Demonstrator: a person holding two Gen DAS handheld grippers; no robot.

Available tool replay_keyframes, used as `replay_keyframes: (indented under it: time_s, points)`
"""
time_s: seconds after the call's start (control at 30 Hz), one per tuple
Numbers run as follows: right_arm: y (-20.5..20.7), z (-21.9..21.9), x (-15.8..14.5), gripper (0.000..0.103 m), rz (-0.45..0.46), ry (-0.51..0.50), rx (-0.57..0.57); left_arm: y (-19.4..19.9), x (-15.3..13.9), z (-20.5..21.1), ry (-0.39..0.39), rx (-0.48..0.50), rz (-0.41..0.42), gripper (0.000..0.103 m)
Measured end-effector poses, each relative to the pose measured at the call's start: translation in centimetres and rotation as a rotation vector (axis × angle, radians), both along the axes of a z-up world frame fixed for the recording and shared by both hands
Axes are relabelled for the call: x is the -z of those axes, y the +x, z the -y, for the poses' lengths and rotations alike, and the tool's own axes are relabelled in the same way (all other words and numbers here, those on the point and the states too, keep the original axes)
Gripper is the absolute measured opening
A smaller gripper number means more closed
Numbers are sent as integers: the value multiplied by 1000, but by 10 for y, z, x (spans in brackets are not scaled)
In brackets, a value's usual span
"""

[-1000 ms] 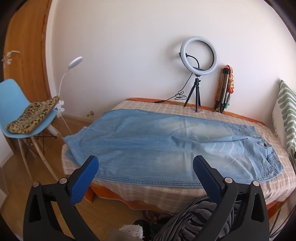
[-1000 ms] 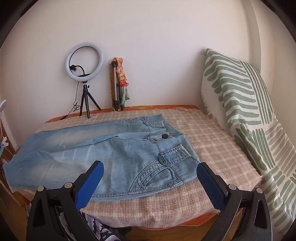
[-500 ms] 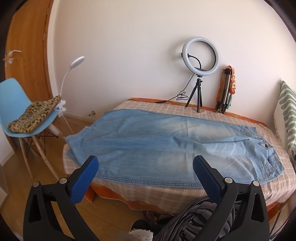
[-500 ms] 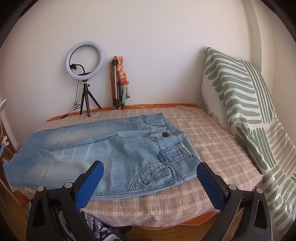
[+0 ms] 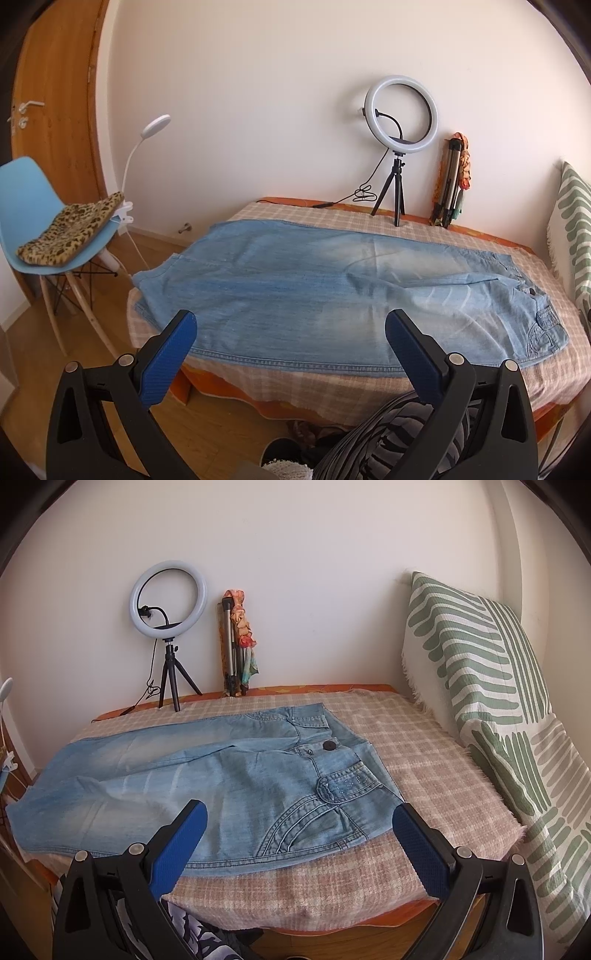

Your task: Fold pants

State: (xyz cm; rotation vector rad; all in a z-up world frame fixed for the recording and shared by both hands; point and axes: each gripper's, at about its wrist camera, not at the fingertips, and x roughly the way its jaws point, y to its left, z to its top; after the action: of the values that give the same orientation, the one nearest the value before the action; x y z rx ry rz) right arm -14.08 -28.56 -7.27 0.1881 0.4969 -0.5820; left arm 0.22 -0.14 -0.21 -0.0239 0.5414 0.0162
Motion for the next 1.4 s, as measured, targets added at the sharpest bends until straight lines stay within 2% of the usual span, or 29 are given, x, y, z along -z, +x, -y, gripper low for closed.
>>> replay_keyframes:
  time_s: [0.47,1.4]
  points:
    - [2,1,1,102,-8,12,-14,0,-1,-7,-19,-3,-1,102]
    - [3,2,5,102,-16,17,-18,-1,1,-4,-7,5,7,102]
